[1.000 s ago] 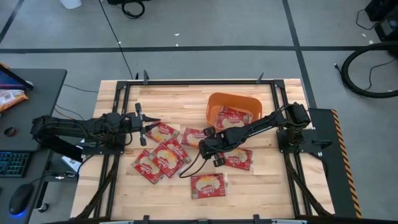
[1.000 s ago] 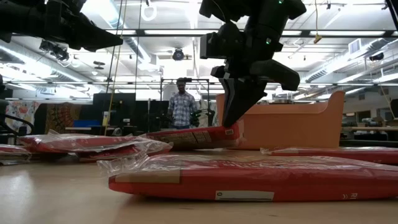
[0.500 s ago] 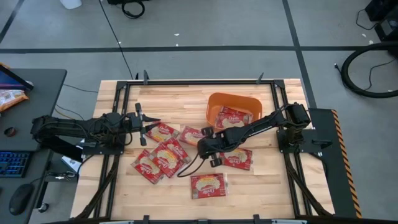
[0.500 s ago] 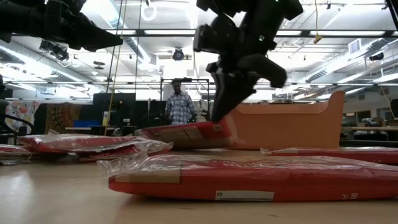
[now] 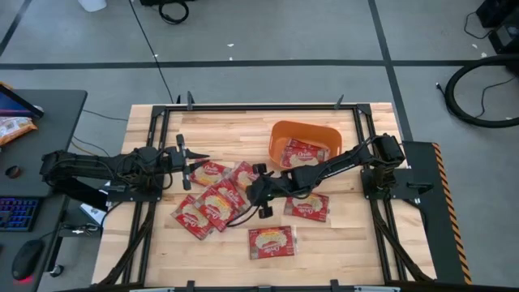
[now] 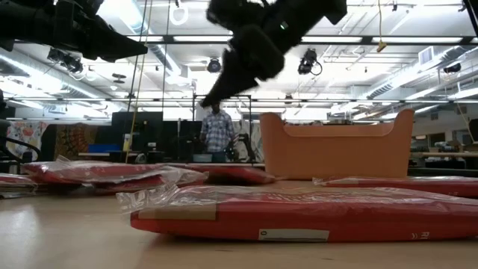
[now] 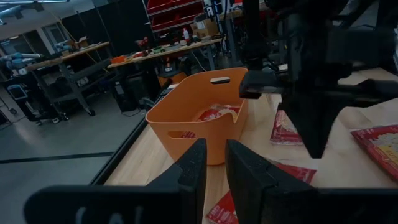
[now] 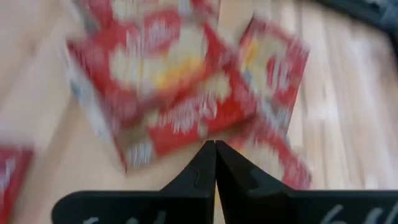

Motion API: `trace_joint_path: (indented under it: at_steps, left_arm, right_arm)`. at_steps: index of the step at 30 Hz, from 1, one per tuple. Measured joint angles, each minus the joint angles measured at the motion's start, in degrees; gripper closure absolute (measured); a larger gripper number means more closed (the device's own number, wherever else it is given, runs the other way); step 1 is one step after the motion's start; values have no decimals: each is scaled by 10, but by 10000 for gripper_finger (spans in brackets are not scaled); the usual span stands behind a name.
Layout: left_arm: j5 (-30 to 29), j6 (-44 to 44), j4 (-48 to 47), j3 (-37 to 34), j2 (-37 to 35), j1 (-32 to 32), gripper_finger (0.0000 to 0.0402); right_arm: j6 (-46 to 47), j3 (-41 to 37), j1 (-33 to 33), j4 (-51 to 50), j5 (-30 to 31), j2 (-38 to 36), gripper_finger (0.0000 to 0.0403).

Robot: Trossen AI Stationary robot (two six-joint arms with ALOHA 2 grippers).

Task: Sort popcorn bags into baskets
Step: Put the popcorn bag into the orange bin

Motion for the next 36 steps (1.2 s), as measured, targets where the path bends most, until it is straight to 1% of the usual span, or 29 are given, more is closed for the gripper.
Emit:
trace_joint_path:
  at_steps: [3,6,10,15,20,23,26,29,31,34,36]
  left_arm:
    - [0,0,0,0,0,0,338]
    - [0,0,0,0,0,0,338]
    - [0,0,0,0,0,0,338]
    - [0,1,0,0,0,0,338]
    - [0,1,7,0,0,0,338]
    - [0,1,11,1,2,0,338]
    - [0,1,13,1,8,0,338]
    - [0,1,13,1,14,0,338]
    - [0,2,13,1,15,0,338]
    - [0,2,18,1,21,0,338]
    - [0,2,17,0,24,0,338]
  right_arm:
    - [-10,0,0,25,3,0,388]
    - [-6,0,-3,14,15,0,382]
    - [1,0,-12,15,17,0,358]
    - [14,0,-20,40,17,4,294]
    - [35,11,-29,59,8,37,221]
    - [38,38,-33,33,10,70,186]
    - [34,70,-36,-1,30,94,160]
    - [37,90,-38,-33,46,109,142]
    - [41,99,-40,-32,52,119,136]
    - [43,98,-39,-51,64,122,131]
    - [53,99,-41,-86,68,122,131]
